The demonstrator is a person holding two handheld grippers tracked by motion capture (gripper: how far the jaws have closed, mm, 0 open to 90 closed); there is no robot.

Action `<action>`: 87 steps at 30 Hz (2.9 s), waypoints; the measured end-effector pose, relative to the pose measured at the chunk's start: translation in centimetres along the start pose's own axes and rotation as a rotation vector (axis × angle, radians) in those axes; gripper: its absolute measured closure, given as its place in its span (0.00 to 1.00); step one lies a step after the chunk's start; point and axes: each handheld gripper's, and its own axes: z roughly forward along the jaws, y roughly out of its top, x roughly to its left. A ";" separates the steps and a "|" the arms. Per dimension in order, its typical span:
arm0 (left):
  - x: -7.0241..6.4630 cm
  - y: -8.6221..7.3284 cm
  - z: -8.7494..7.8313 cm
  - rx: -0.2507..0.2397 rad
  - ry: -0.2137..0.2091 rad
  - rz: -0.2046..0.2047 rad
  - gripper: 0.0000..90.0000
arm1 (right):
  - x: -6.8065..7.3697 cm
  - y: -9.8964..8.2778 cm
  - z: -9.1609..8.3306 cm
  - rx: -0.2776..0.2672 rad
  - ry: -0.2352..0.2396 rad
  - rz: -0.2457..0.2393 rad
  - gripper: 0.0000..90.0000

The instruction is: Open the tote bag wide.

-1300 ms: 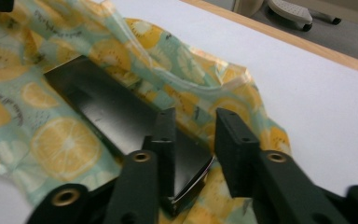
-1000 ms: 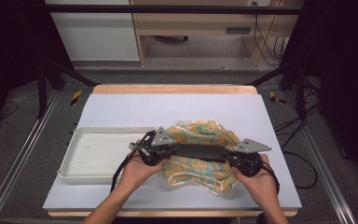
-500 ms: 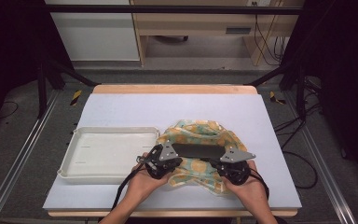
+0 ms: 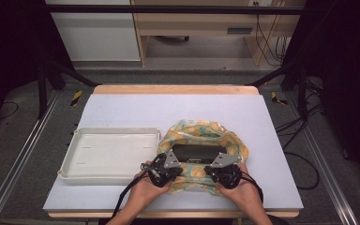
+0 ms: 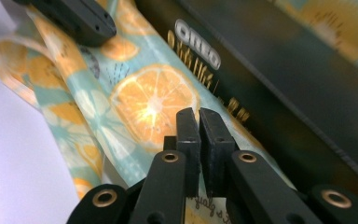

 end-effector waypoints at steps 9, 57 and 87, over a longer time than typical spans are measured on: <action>-0.4 -0.2 0.5 0.020 -0.011 0.003 1.00 | 0.1 -0.4 0.3 0.033 0.011 -0.001 0.98; -0.3 -0.1 0.8 0.056 -0.034 0.015 1.00 | -9.8 2.9 -1.5 -0.048 -0.161 0.138 1.00; -0.3 -0.3 0.7 0.064 -0.035 0.015 1.00 | -8.0 1.5 -4.6 -0.164 -0.154 0.196 1.00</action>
